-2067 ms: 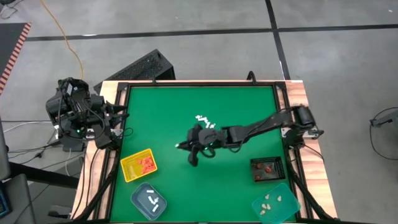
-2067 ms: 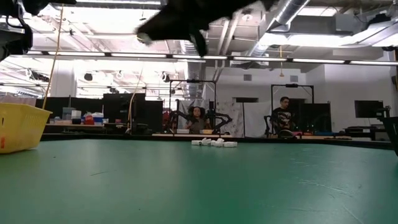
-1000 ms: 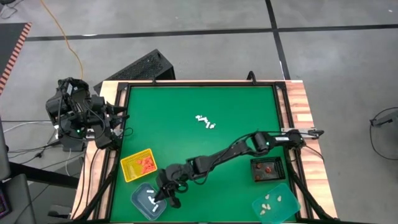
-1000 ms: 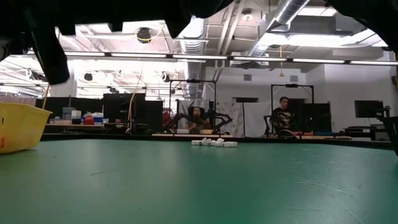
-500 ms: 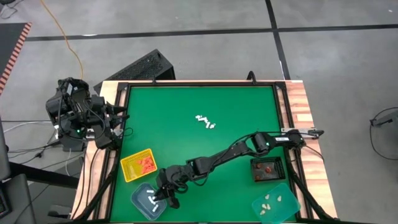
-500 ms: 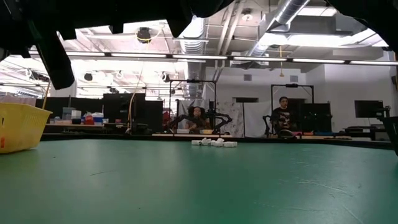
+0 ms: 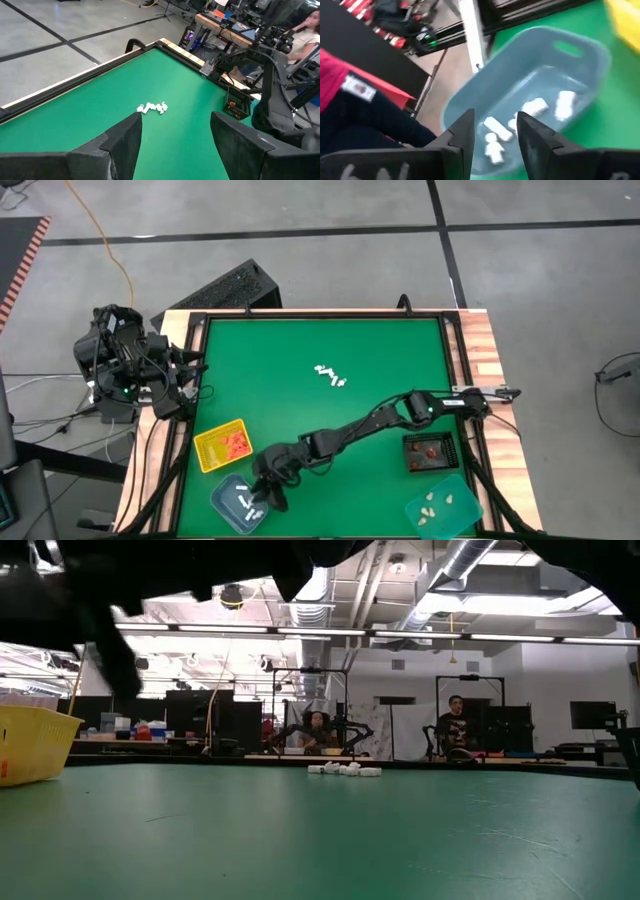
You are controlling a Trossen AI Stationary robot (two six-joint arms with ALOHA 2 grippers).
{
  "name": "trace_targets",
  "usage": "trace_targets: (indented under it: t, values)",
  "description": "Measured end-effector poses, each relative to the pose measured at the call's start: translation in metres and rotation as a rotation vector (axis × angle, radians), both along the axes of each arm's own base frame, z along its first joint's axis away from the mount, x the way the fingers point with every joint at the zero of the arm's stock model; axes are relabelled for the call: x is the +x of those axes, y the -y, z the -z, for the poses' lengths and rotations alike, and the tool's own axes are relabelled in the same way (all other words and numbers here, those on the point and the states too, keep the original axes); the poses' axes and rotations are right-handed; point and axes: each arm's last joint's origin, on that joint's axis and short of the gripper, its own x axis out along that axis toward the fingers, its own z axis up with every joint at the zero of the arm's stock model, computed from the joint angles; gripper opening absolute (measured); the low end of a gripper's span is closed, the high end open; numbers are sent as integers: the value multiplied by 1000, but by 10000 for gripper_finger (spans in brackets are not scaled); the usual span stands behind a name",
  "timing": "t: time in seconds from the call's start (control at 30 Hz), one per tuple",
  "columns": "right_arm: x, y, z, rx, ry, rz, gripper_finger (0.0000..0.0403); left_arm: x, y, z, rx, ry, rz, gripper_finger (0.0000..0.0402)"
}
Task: Sort Halloween decoration
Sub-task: Put the white skeleton model into the blue bin
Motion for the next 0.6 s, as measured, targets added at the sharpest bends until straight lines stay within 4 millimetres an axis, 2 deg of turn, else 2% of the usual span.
trace_targets:
  t: [0.13,0.27,0.4,0.5,0.6]
  values:
    - [-4,29,-26,-34,-43,43,136,0,0,0,0,0,0,226]
    - [-21,56,-59,-145,-103,53,127,0,0,0,0,0,0,226]
    - [-53,85,-104,-291,-168,84,123,0,0,0,0,0,0,226]
    - [-84,107,-139,-416,-216,143,123,0,0,0,0,0,0,226]
    - [-117,125,-164,-526,-294,198,123,0,0,0,0,0,0,226]
